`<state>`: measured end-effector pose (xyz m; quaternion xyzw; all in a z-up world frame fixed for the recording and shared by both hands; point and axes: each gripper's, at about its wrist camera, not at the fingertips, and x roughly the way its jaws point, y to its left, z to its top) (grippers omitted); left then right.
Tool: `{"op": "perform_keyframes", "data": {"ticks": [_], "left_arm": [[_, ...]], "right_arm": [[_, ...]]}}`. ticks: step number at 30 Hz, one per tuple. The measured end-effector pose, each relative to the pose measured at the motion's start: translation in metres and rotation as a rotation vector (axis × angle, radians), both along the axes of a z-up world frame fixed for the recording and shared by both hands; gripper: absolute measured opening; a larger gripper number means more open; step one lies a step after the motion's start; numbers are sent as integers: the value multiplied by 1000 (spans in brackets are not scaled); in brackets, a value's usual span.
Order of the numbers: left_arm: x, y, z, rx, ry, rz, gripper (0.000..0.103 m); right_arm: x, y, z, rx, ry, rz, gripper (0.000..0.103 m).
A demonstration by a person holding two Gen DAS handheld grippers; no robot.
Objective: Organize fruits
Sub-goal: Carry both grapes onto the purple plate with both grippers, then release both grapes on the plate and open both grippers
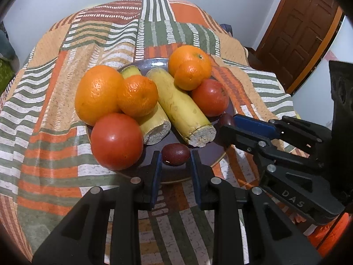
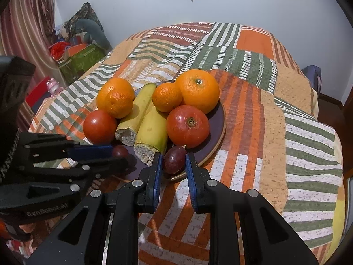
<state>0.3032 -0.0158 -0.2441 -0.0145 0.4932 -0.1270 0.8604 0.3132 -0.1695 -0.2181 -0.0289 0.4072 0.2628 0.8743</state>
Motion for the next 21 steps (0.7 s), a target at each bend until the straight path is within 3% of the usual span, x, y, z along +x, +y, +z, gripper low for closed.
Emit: {"op": "perform_keyframes", "data": {"ticks": [12,17,21], "left_arm": [[-5,4,3,-16,25,25,32],[-21,7,30,-1,-48,43,32],[-41,12,68,-34,-129,50,32]], "right_arm": [[-3,0,5,2,17,-7,23],[-15,-9,27,26,-18,-28,23],[-34,-15,60,52,-81,-39,23]]}}
